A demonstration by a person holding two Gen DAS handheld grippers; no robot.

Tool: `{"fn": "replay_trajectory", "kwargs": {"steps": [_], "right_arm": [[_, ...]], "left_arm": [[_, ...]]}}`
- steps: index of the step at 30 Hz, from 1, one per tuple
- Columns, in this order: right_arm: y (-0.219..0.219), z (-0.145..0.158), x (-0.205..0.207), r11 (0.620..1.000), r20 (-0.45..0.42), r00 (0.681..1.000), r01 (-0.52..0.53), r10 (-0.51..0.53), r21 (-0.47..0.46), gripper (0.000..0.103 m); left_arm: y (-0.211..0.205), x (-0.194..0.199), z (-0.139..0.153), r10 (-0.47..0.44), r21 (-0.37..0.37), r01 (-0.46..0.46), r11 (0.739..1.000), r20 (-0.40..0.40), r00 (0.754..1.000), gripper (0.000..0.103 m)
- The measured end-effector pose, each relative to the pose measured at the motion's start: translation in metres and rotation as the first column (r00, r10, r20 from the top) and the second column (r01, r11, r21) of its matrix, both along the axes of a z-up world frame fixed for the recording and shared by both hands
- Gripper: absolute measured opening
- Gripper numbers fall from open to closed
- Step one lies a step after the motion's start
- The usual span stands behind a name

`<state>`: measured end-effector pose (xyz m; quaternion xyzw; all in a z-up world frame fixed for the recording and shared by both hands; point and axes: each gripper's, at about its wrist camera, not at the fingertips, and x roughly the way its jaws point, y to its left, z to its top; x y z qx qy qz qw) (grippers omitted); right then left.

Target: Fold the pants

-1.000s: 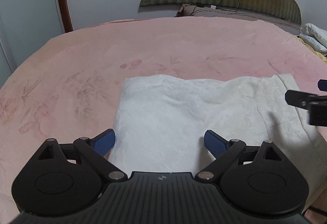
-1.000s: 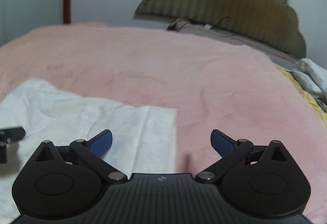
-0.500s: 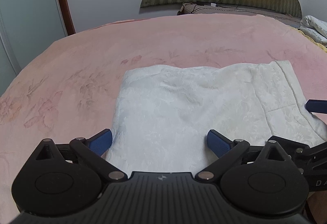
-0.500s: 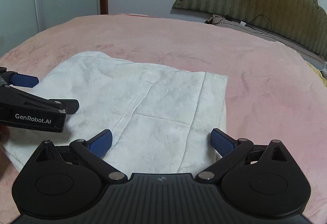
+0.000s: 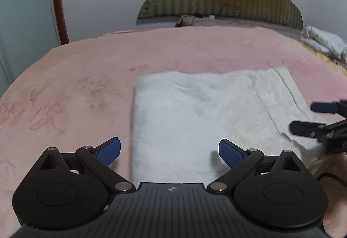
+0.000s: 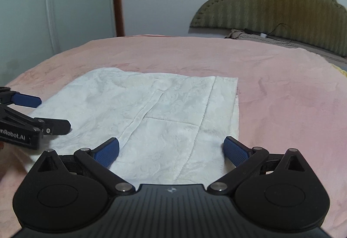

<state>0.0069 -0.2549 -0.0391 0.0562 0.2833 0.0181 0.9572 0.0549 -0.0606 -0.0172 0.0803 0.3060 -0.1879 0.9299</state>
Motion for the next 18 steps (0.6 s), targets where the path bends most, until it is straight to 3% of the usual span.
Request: {"fn": "replay_trajectory", "kwargs": {"steps": [2, 5, 9, 13, 18], "right_arm": [[-0.027, 0.003, 0.000, 0.993, -0.022, 0.999, 0.050, -0.048, 0.107, 0.103], [-0.071, -0.004, 0.013, 0.949, -0.123, 0.992, 0.077, -0.041, 0.305, 0.103], [-0.102, -0.016, 0.026, 0.870, -0.125, 0.989, -0.007, 0.079, 0.494, 0.103], [-0.111, -0.026, 0.044, 0.756, -0.090, 0.967, -0.126, 0.238, 0.642, 0.103], [-0.102, -0.027, 0.066, 0.735, -0.072, 0.948, -0.190, 0.309, 0.651, 0.103]], "left_arm": [[0.016, 0.012, 0.006, 0.013, -0.044, -0.014, 0.999, -0.023, 1.000, 0.099], [0.038, 0.041, 0.005, 0.004, -0.143, -0.026, 0.989, -0.157, 0.988, 0.097], [0.057, 0.078, -0.016, -0.100, -0.327, -0.025, 0.945, -0.360, 0.928, 0.096], [0.060, 0.095, -0.022, -0.183, -0.387, 0.026, 0.922, -0.374, 0.909, 0.100], [0.037, 0.102, -0.027, -0.294, -0.421, 0.125, 0.899, -0.365, 0.884, 0.100]]}}
